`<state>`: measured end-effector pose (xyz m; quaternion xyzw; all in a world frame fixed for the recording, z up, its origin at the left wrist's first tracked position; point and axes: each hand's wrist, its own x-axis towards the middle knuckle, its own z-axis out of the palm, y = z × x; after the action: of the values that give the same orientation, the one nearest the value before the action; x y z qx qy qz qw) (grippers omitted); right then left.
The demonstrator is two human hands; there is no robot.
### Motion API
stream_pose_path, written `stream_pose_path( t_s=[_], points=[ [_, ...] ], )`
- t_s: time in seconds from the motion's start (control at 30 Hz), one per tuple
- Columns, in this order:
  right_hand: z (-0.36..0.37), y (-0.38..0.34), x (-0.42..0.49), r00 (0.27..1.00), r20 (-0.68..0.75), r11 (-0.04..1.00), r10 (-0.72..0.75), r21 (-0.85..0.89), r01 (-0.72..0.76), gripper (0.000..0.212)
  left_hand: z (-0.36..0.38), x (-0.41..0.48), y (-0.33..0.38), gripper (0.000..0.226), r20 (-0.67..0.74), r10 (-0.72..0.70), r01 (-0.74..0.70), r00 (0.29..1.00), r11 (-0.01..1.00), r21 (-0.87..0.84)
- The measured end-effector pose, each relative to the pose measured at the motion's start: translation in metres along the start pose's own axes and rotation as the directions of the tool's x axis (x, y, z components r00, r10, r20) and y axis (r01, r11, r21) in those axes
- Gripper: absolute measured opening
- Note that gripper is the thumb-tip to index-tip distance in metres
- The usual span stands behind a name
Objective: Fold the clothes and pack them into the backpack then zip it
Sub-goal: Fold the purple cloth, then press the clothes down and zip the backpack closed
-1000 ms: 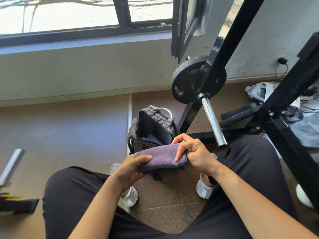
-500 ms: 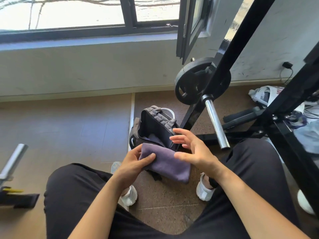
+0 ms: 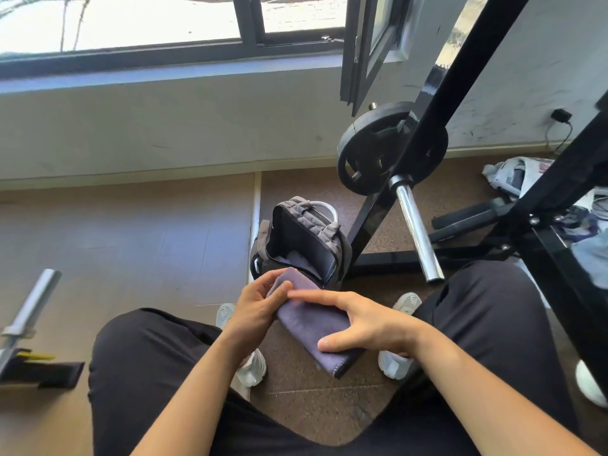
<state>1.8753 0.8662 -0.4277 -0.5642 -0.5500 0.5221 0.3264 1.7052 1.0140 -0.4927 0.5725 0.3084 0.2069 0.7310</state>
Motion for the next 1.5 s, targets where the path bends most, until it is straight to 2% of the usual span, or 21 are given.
stream_pose_path(
  t_s=[0.07, 0.13, 0.23, 0.33, 0.43, 0.53, 0.6, 0.7, 0.73, 0.8, 0.87, 1.03, 1.17, 1.3, 1.5],
  points=[
    [-0.001, 0.004, 0.0, 0.999, 0.004, 1.0, 0.031, -0.003, -0.031, 0.061, -0.002, 0.005, -0.005, 0.055, -0.029, 0.003, -0.002, 1.0, 1.0, 0.013],
    [-0.001, 0.012, 0.002, 0.998, -0.013, 0.997, 0.062, -0.036, -0.062, 0.053, -0.002, 0.01, -0.014, 0.043, -0.015, -0.005, 0.007, 1.0, 0.993, 0.12],
    [-0.003, 0.028, 0.004, 0.993, -0.014, 0.982, 0.12, -0.145, -0.121, 0.052, -0.006, 0.021, -0.028, 0.026, -0.016, -0.057, 0.059, 0.998, 0.932, 0.358],
    [-0.011, 0.05, 0.006, 0.977, -0.059, 0.94, 0.206, -0.267, -0.214, 0.053, -0.018, 0.04, -0.034, 0.018, -0.118, -0.085, 0.136, 0.989, 0.827, 0.546],
    [-0.019, 0.065, 0.012, 0.951, -0.169, 0.919, 0.259, -0.26, -0.297, 0.052, -0.024, 0.063, -0.028, 0.024, -0.076, -0.041, 0.085, 0.996, 0.64, 0.763],
    [-0.025, 0.077, 0.021, 0.922, -0.264, 0.912, 0.283, -0.223, -0.344, 0.051, -0.035, 0.094, -0.023, 0.032, 0.127, 0.042, -0.133, 0.991, 0.374, 0.918],
    [-0.027, 0.085, 0.027, 0.901, -0.306, 0.899, 0.306, -0.219, -0.38, 0.05, -0.043, 0.119, -0.024, 0.04, 0.225, 0.055, -0.231, 0.973, 0.2, 0.952],
    [-0.028, 0.095, 0.039, 0.87, -0.355, 0.873, 0.342, -0.221, -0.434, 0.048, -0.053, 0.156, -0.029, 0.047, 0.194, 0.001, -0.194, 0.981, 0.063, 0.979],
    [-0.028, 0.098, 0.045, 0.861, -0.37, 0.867, 0.348, -0.222, -0.446, 0.047, -0.058, 0.165, -0.033, 0.045, 0.156, -0.034, -0.154, 0.987, 0.06, 0.986],
    [-0.028, 0.104, 0.058, 0.848, -0.392, 0.853, 0.358, -0.232, -0.467, 0.045, -0.067, 0.176, -0.044, 0.034, 0.062, -0.14, -0.046, 0.988, 0.117, 0.992],
    [-0.03, 0.108, 0.074, 0.835, -0.408, 0.841, 0.369, -0.237, -0.487, 0.045, -0.071, 0.179, -0.055, 0.029, 0.048, -0.217, -0.015, 0.975, 0.15, 0.989],
    [-0.046, 0.117, 0.127, 0.823, -0.46, 0.83, 0.335, -0.27, -0.489, 0.046, -0.076, 0.191, -0.055, 0.038, 0.203, -0.25, -0.169, 0.947, 0.151, 0.974],
    [-0.066, 0.128, 0.179, 0.85, -0.432, 0.801, 0.301, -0.368, -0.471, 0.047, -0.084, 0.195, -0.039, 0.015, 0.265, -0.42, -0.251, 0.868, 0.09, 0.964],
    [-0.08, 0.146, 0.231, 0.875, -0.399, 0.763, 0.274, -0.463, -0.45, 0.048, -0.082, 0.192, -0.032, 0.011, 0.225, -0.401, -0.233, 0.888, 0.03, 0.972],
    [-0.071, 0.209, 0.282, 0.862, -0.36, 0.648, 0.357, -0.57, -0.506, 0.051, -0.091, 0.192, -0.044, 0.039, 0.042, -0.284, -0.073, 0.958, -0.1, 0.992]
  ],
)
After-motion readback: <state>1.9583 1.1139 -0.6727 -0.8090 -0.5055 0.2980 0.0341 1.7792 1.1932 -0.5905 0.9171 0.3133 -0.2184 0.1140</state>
